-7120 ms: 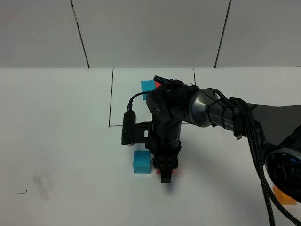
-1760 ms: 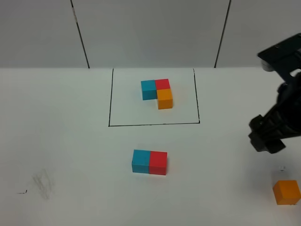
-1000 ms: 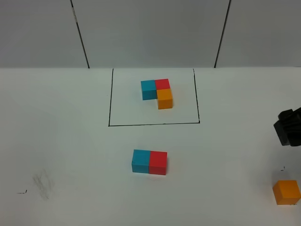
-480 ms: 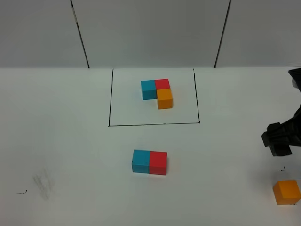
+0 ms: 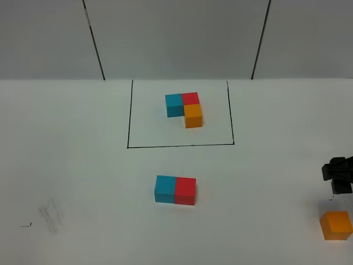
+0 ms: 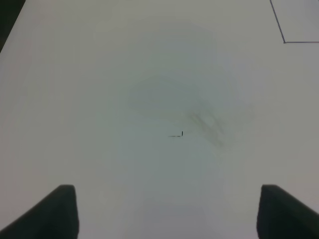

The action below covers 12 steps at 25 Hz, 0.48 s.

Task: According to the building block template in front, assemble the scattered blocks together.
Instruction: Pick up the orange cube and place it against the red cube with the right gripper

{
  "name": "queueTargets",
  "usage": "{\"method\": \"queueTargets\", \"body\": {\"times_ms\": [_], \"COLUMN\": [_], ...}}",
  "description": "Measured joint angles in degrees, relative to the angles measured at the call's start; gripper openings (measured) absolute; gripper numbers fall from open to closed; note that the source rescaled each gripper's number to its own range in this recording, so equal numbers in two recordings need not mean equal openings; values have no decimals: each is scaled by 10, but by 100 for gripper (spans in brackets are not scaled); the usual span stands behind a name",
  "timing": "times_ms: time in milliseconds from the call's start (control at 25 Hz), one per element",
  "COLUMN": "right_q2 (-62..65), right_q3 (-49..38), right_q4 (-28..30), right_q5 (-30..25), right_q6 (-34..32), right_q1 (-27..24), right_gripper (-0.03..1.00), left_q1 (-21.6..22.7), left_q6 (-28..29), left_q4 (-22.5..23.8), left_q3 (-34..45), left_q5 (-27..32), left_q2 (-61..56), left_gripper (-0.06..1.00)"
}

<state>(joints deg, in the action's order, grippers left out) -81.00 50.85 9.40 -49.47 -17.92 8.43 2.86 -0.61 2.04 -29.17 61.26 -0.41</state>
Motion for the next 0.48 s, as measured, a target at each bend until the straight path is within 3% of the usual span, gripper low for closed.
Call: {"method": "queueTargets", "body": {"times_ms": [240,480], "right_q2": [-42,-67], "right_q3": [-6,-37], "right_q4": [-21,-55], "right_q5": [10,68], "right_q6": [23,44], "right_q1": [-6,-7], "right_gripper": [89,89], "left_q1": [0,0], "left_q6": [0,0], "left_q4": [0,0], "left_q3": [0,0], "left_q5": [0,0], "left_q2": [0,0], "left_gripper": [84,84]}}
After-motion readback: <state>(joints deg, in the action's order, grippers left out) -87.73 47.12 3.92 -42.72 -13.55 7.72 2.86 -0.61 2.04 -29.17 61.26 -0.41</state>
